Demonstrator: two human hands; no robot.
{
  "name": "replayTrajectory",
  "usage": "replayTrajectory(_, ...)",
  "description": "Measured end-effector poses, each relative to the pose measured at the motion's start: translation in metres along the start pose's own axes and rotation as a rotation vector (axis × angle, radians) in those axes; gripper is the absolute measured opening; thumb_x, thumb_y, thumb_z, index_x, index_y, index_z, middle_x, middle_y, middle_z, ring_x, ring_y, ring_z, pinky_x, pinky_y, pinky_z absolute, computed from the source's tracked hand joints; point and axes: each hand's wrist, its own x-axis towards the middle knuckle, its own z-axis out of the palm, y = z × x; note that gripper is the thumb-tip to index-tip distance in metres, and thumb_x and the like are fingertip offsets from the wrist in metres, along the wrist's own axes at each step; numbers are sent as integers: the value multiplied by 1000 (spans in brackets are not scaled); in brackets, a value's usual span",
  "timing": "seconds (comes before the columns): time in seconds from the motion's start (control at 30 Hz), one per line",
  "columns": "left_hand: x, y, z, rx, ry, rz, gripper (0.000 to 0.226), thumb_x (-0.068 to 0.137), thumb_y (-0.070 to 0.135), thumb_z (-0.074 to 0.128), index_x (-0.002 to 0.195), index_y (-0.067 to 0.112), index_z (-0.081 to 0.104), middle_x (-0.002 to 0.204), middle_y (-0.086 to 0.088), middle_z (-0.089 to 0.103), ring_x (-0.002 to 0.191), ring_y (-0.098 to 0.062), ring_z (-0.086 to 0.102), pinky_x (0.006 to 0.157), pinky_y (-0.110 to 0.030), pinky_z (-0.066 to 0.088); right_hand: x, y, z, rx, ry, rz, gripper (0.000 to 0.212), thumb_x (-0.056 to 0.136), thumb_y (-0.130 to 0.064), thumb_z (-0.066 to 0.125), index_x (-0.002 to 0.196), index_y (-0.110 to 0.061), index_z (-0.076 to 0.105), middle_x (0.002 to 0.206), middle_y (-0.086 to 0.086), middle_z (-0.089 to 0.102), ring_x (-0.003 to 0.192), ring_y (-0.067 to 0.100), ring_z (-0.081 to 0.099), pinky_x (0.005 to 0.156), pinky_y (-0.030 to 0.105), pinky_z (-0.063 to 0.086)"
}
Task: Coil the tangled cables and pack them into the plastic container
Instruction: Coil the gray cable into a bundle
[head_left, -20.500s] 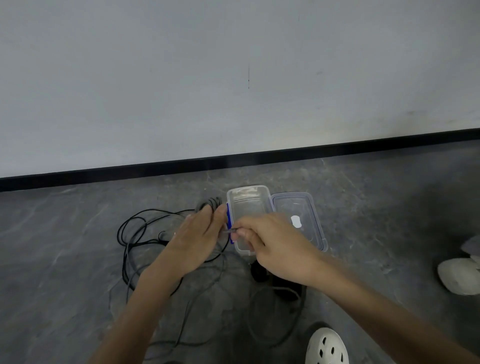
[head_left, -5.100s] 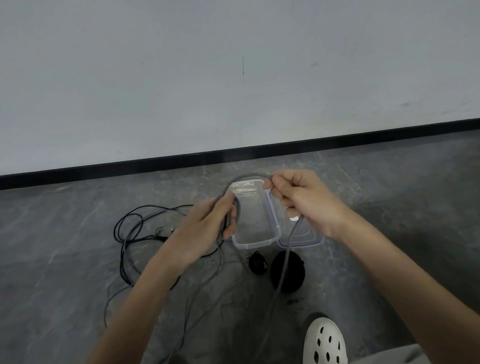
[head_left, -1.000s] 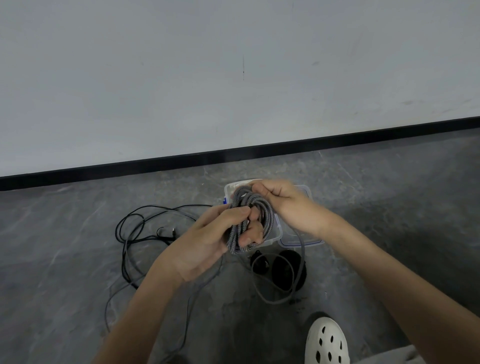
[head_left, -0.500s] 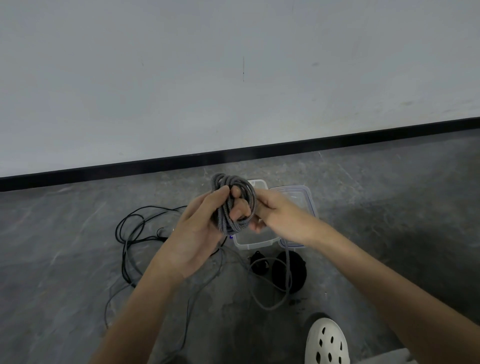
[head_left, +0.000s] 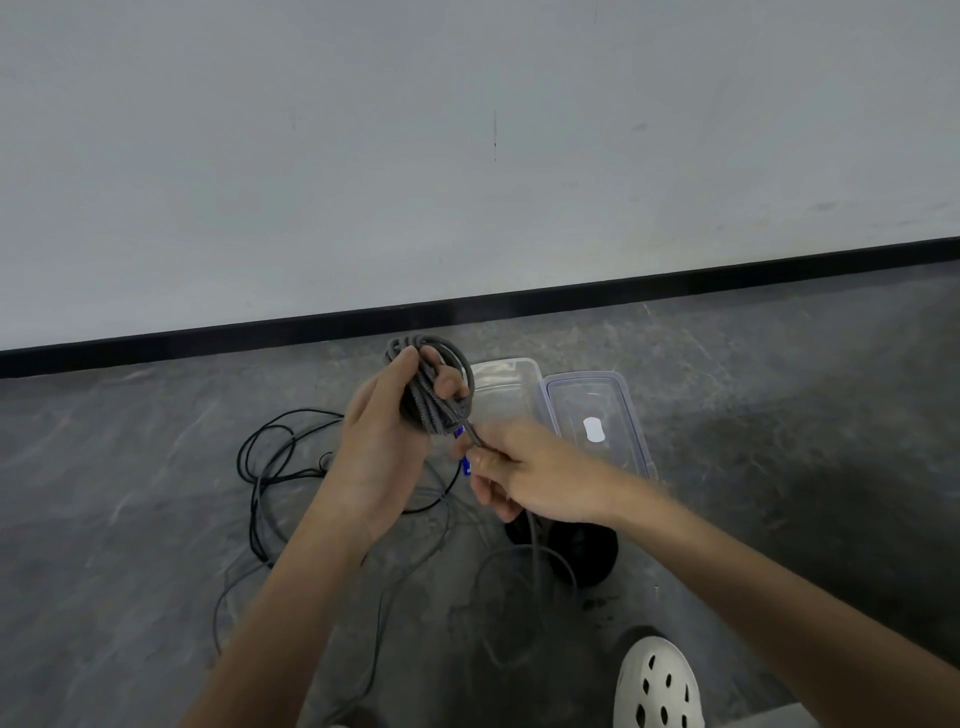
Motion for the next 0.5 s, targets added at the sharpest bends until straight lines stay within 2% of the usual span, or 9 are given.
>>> replayTrajectory(0.17,2,4,-1,6,67,36,22,100,22,37,88,11,52,70,3,54,72,-9,54,81,-23,48,-6,-4,-6,-15,-34,-2,21,103,-9,37,114,-3,53,69,4,55,52,14,53,61,31,47)
replayTrajectory(0.27,1,3,-4,79,148,64,25,103,21,36,91,12,56,75,3,61,79,-10,58,95,-33,45,-9,-5,-9,68,-50,5,20,102,-10,40,110,-4,57,62,-2,56,50,12,54,61,28,46)
replayTrajectory(0.33,2,2,-5,156,190,84,25,103,21,38,92,15,59,78,4,65,84,-11,60,100,-38,43,-10,-7,-8,146,-57,27,19,102,-15,43,105,-5,59,59,-5,57,52,14,56,64,34,44)
replayTrajectory(0.5,3,-1,-13,347,278,120,23,103,28,43,92,23,63,82,9,70,88,-10,63,94,-34,43,-13,-10,-10,146,-32,49,27,100,-19,49,102,6,60,57,-5,56,56,15,60,70,38,45)
